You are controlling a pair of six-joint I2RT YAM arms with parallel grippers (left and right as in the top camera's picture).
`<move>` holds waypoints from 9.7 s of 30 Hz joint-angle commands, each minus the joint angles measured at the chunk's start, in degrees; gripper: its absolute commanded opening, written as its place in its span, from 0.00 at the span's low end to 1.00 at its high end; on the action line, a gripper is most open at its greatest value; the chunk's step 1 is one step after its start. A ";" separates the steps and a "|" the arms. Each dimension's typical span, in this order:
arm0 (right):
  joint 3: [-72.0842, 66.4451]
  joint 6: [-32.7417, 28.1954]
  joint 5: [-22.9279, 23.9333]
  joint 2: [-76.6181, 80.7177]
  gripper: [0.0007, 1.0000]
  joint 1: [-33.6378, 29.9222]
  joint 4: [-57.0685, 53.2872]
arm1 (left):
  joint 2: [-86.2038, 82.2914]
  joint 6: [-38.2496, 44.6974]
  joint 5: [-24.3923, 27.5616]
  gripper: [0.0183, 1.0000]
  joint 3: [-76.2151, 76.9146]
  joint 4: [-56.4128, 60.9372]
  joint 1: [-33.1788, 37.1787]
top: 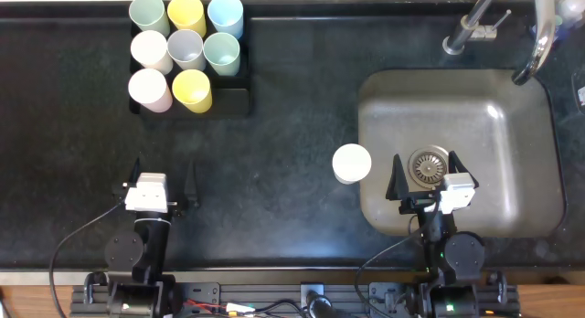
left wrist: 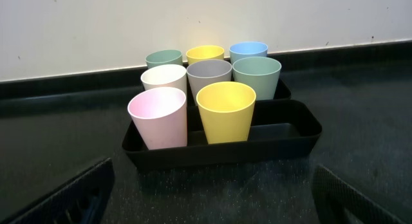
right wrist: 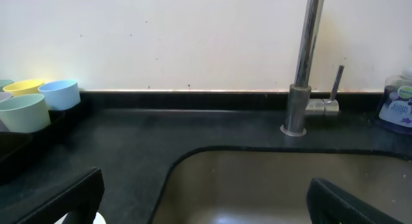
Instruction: Store Cups
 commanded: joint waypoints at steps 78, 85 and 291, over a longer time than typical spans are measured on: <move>83.45 -12.76 -5.46 92.32 0.04 13.92 -68.15 | -0.68 -0.55 -0.46 1.00 -0.07 -0.22 -0.57; 114.12 -7.06 -5.14 95.56 0.04 22.86 -73.46 | -0.68 -0.55 -0.46 1.00 -0.07 -0.22 -0.57; -0.76 4.76 0.50 -0.48 1.00 1.40 0.28 | -0.68 -0.55 -0.46 1.00 -0.07 -0.22 -0.57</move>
